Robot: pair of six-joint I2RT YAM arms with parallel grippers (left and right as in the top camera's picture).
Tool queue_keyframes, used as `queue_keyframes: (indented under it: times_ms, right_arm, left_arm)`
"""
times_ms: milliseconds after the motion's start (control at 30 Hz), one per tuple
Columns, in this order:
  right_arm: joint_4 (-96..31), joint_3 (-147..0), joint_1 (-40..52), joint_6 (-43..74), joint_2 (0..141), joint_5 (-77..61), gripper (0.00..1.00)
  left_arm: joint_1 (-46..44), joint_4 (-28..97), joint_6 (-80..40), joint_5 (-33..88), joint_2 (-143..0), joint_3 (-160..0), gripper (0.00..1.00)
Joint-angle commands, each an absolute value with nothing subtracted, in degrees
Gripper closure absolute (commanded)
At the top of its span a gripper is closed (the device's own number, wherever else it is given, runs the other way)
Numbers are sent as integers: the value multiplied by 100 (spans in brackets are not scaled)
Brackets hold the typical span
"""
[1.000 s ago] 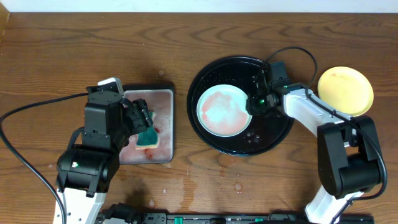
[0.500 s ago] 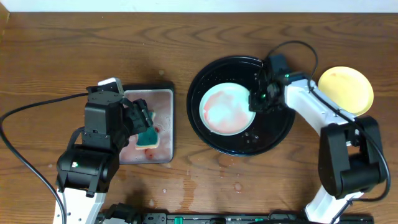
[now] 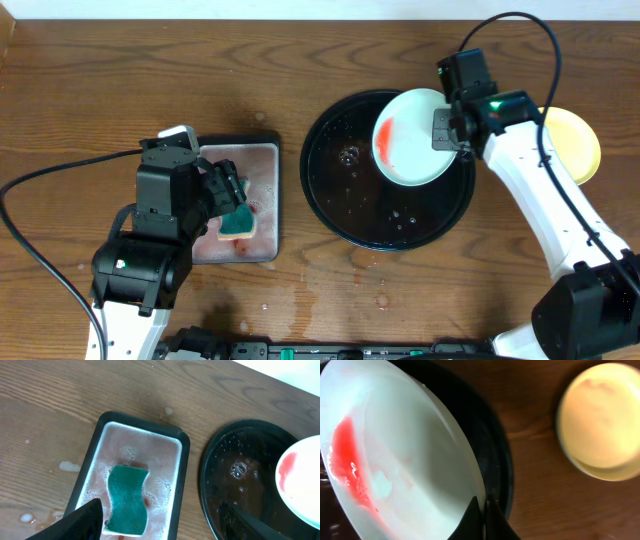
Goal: Clean dirty plates on tray and stack at the side
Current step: 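Lift the light blue plate with the right gripper and tilt it up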
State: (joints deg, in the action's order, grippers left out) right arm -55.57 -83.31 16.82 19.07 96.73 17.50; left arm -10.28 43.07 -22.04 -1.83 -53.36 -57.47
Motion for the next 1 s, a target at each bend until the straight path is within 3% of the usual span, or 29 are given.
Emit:
queue_keyframes:
  times_ms: [0,600,967]
  right_arm:
    - [-5583,-8383,1951,2137,9642,2742,99]
    - [-5653,-8383,3514,2182,9642,6416,99]
    - [-5286,-8383,4163,2051,9644,7378,99]
  left_arm:
    - [-1015,4298,-2102,-191,-5347,-5874,26]
    - [-1015,4296,-2102,-191,-5336,-5874,26]
    - [-1013,4296,-2099,-191,-5336,-5874,26]
